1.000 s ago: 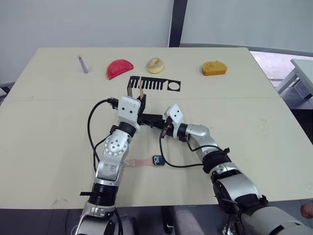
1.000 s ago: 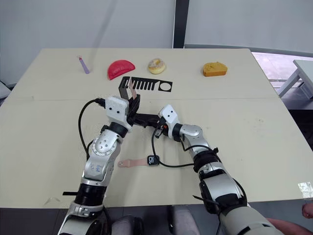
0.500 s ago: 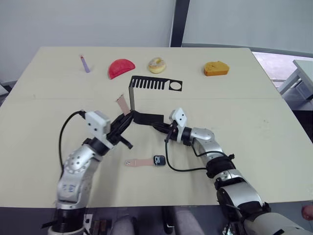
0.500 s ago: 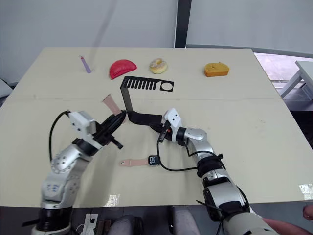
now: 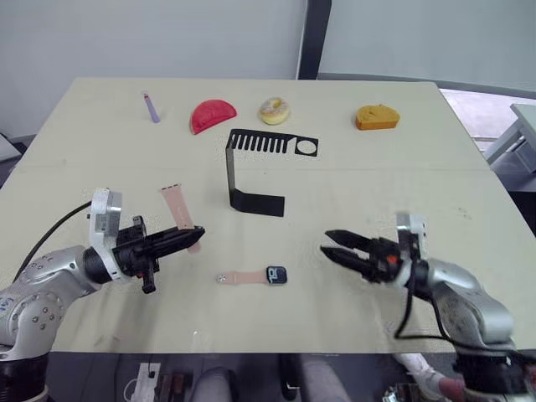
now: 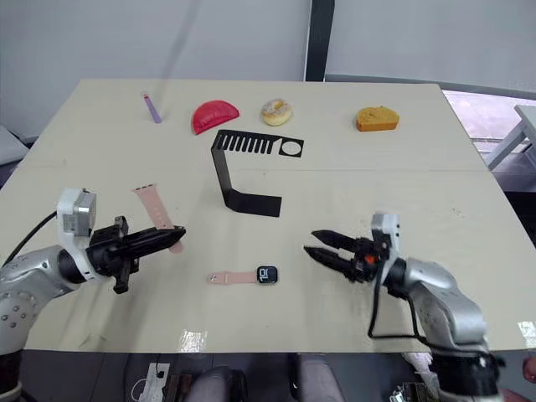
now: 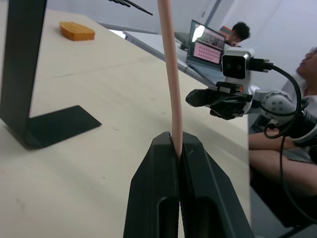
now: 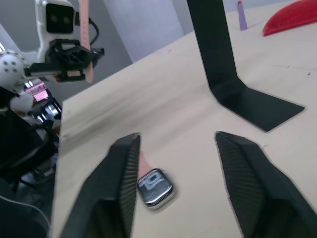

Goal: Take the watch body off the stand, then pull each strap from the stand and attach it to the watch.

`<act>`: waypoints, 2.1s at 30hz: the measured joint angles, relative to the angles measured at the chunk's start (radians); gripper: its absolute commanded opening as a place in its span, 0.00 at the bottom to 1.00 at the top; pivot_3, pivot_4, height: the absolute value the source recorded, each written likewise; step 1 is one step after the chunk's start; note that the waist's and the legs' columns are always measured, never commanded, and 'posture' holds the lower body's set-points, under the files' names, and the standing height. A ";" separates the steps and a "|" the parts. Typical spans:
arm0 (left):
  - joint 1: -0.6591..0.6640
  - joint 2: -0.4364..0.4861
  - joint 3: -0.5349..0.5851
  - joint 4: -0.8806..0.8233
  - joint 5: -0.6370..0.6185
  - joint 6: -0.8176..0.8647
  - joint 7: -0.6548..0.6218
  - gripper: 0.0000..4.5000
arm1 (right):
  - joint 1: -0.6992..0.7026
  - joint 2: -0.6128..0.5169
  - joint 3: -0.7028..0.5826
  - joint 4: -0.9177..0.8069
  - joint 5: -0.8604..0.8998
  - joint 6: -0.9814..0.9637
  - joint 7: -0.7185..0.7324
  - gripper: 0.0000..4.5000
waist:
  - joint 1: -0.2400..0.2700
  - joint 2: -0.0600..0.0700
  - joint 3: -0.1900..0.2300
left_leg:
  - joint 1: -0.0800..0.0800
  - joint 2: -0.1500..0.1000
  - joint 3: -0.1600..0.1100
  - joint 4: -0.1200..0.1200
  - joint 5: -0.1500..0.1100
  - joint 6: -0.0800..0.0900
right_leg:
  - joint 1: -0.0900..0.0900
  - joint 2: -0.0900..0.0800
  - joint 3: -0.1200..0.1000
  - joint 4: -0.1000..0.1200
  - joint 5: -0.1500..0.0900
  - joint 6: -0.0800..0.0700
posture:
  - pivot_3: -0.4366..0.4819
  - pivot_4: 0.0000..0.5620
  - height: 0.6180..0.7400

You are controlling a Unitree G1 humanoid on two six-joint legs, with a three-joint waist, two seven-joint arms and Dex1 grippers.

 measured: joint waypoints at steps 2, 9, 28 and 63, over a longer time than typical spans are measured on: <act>-0.002 0.005 0.000 -0.001 -0.017 0.028 -0.002 0.00 | 0.092 0.008 -0.011 -0.087 0.051 0.035 -0.046 0.99 | -0.001 0.000 0.000 | 0.000 0.000 0.000 0.000 0.000 0.000 | 0.000 0.000 0.000 0.000 0.000 0.000 | 0.48 0.27 1.00; -0.027 0.000 -0.039 -0.004 -0.018 0.044 -0.012 0.00 | 0.118 0.035 0.005 -0.128 0.083 0.037 -0.112 0.99 | 0.000 0.000 0.000 | 0.000 -0.002 0.000 -0.001 0.000 0.000 | 0.000 0.000 0.002 -0.001 0.000 0.001 | 0.48 0.27 1.00; -0.246 -0.143 -0.289 0.023 -0.019 0.208 0.042 0.00 | -0.196 0.283 0.124 0.035 0.433 0.259 -0.351 0.99 | -0.001 -0.002 0.000 | -0.001 -0.002 0.000 0.001 0.000 0.001 | 0.000 0.000 0.002 0.000 0.001 0.001 | 0.48 0.27 1.00; -0.275 -0.209 -0.345 0.029 0.033 0.182 0.024 0.00 | -0.319 0.304 0.158 0.035 0.523 0.320 -0.484 0.26 | -0.001 -0.002 0.000 | -0.002 -0.002 0.000 0.001 0.001 0.002 | 0.000 0.000 0.002 -0.001 0.001 0.002 | 0.48 0.27 1.00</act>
